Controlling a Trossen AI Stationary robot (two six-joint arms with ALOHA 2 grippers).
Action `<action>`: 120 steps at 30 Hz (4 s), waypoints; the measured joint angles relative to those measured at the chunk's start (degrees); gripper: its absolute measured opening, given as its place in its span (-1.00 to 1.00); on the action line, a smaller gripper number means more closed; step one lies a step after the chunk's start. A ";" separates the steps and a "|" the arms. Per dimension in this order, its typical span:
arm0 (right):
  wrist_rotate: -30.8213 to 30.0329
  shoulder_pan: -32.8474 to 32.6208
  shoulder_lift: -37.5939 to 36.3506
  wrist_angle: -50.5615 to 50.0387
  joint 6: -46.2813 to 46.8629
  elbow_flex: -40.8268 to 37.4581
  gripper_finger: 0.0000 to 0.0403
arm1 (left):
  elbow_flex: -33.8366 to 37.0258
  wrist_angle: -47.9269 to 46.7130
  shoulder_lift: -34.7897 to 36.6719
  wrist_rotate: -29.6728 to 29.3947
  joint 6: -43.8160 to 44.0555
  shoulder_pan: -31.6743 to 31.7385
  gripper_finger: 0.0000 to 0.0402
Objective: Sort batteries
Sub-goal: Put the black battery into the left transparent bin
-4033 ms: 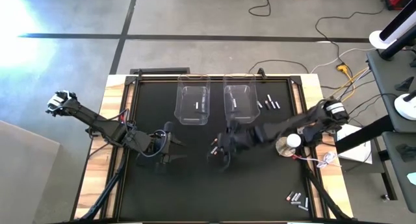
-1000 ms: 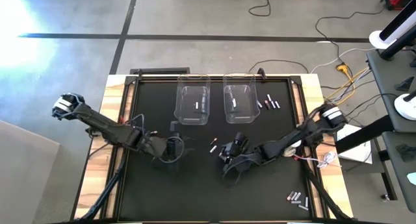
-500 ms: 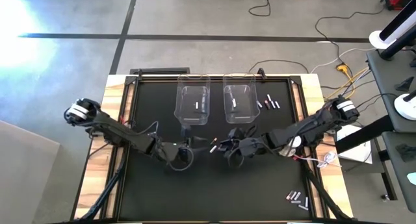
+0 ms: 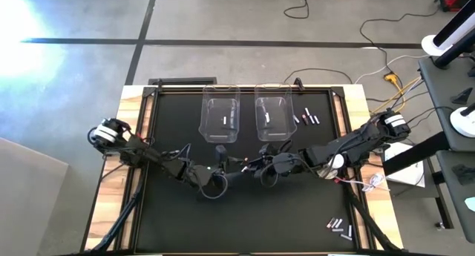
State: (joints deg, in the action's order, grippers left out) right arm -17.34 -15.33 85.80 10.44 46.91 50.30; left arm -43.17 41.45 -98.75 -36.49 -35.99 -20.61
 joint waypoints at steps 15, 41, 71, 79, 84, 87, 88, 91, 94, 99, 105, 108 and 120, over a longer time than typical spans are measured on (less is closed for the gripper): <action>0.04 0.00 -0.09 2.39 -2.05 0.02 0.01 | 0.00 10.21 -1.16 6.05 4.17 1.05 0.15; 1.16 0.00 -0.20 6.71 -4.26 0.04 0.02 | 0.02 11.54 -1.16 7.58 5.03 1.33 -0.53; 2.30 0.00 -0.26 8.28 -6.04 0.11 0.13 | 0.08 11.10 -0.24 4.75 5.49 1.30 -0.92; 2.34 0.00 -5.41 6.30 -12.09 0.05 0.42 | 0.08 2.20 4.52 -1.08 6.82 0.93 -0.86; -1.44 -0.39 -12.29 -0.74 -18.01 0.09 0.55 | 0.02 -10.96 12.01 -7.53 12.15 2.07 -0.92; -4.07 -0.42 -15.06 -5.03 -19.97 0.09 0.57 | -1.35 -21.90 17.58 -7.74 16.50 5.30 -0.91; -4.51 -0.42 -15.52 -6.32 -20.42 0.09 0.57 | -2.57 -26.90 19.31 -6.64 18.44 7.08 -0.91; -4.70 -0.49 -15.83 -10.92 -20.98 0.09 0.55 | -7.72 -42.53 22.58 0.17 24.53 14.09 -0.91; -4.62 -0.66 -15.57 -14.31 -20.56 0.04 0.53 | -13.87 -55.22 21.97 9.19 27.30 22.37 -0.91; -3.46 -0.68 -15.57 -18.06 -18.96 0.02 0.56 | -25.76 -70.11 15.12 19.80 28.53 35.51 -0.91; -3.02 -0.99 -16.63 -24.62 -16.23 0.02 0.58 | -35.74 -82.29 4.25 24.26 29.15 45.25 -0.91; -2.98 -1.31 -17.11 -29.31 -14.05 0.02 0.56 | -36.97 -83.00 -0.01 26.83 29.05 47.23 -0.91; -1.09 -1.68 -17.50 -33.95 -12.99 -0.02 0.58 | -37.29 -84.25 -10.85 29.05 32.50 47.61 -0.91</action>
State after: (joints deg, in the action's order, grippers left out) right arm -18.44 -17.02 68.30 -23.51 33.92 50.28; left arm -80.47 -42.80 -109.60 -7.44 -3.49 27.00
